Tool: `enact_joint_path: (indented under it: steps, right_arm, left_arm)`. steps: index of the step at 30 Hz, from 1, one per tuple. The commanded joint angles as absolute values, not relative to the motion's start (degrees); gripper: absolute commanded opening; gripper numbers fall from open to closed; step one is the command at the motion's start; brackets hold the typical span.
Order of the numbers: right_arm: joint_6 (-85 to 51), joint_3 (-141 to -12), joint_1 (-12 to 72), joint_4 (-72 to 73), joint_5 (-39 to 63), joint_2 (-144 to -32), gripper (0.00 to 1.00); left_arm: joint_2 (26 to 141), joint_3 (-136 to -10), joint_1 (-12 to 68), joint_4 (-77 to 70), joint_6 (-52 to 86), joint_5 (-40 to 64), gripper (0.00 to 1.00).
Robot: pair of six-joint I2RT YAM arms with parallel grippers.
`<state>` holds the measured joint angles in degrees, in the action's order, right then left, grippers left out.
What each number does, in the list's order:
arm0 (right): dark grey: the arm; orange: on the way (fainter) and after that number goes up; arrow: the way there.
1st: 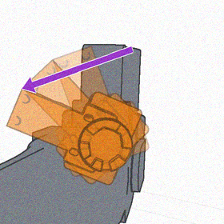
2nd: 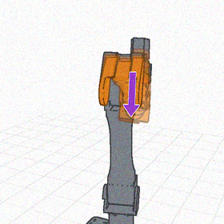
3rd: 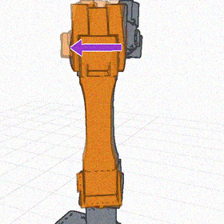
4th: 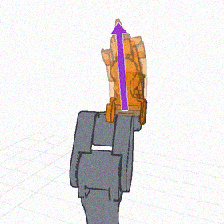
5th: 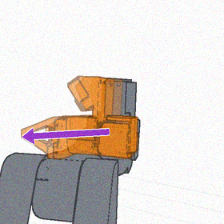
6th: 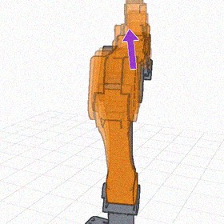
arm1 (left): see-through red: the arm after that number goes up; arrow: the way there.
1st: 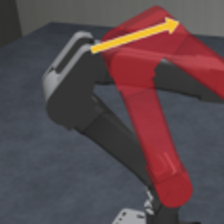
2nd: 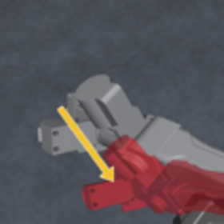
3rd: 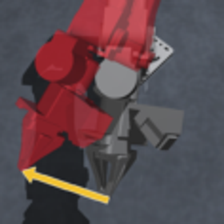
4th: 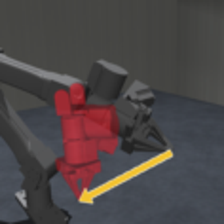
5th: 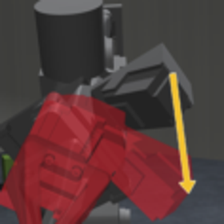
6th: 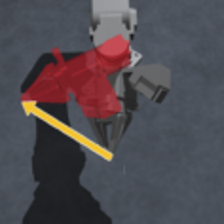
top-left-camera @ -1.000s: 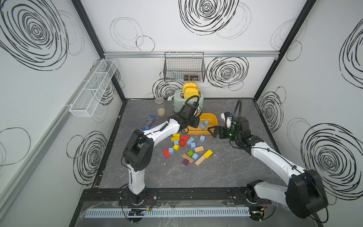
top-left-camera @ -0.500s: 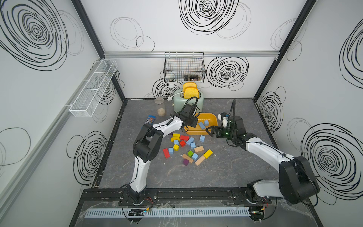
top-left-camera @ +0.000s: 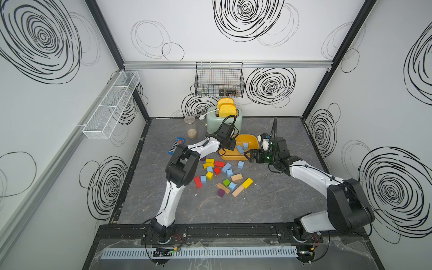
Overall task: Pick out the blue building blocks
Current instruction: Place the building block in the storage box.
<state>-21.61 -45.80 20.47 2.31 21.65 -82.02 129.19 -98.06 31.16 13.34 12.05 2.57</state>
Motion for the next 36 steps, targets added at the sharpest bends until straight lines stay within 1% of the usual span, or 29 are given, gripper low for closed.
enact_joint_path:
  steps: [1,4,6,13,18,30,34,36]
  right_arm:
    - [-20.6,-47.4,20.3,3.4,21.3,-82.6,0.98]
    - [-20.5,-47.5,20.3,3.4,21.2,-82.8,0.98]
    - [-20.5,-47.2,20.3,3.4,21.3,-82.8,0.98]
    - [-20.5,-47.1,20.3,3.6,21.5,-82.8,0.98]
    - [-20.6,-46.8,20.3,4.0,22.1,-82.6,0.98]
    - [-21.4,-46.6,20.4,4.6,23.4,-81.6,0.98]
    - [-21.9,-46.2,20.5,4.9,24.2,-80.5,0.98]
    - [-22.0,-46.2,20.7,4.5,24.3,-79.6,0.98]
  left_arm:
    - [130.5,-100.6,30.7,12.3,12.6,2.8,0.25]
    - [130.9,-100.9,30.6,12.3,12.6,2.8,0.26]
    - [131.1,-101.1,30.6,12.5,12.7,2.9,0.29]
    - [131.6,-101.2,30.5,12.6,13.2,2.7,0.35]
    - [131.5,-101.4,30.5,12.9,13.7,2.9,0.41]
    - [129.6,-102.1,30.8,14.5,14.2,5.0,0.47]
    - [126.7,-100.8,31.3,14.3,13.4,4.8,0.55]
    - [124.8,-99.2,31.5,13.7,13.0,4.8,0.63]
